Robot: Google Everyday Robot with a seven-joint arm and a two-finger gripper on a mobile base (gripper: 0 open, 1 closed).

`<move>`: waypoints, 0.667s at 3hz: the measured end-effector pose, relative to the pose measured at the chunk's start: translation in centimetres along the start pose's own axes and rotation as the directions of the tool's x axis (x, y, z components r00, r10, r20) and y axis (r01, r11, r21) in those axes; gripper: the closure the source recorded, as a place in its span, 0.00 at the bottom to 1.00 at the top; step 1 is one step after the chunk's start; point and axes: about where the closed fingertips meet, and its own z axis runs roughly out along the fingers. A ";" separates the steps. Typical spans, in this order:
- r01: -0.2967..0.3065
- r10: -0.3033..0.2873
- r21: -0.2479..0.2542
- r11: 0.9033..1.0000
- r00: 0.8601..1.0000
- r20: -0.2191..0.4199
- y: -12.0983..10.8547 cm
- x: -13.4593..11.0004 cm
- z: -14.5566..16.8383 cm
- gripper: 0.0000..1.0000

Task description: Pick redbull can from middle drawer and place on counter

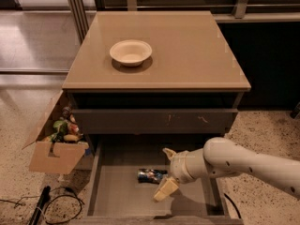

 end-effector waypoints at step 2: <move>0.007 -0.006 -0.067 0.998 1.000 0.018 -0.2 4.0 8.6 0.00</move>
Offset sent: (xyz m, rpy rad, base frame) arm 0.0195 0.0544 -0.1351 0.0578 0.0291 0.0724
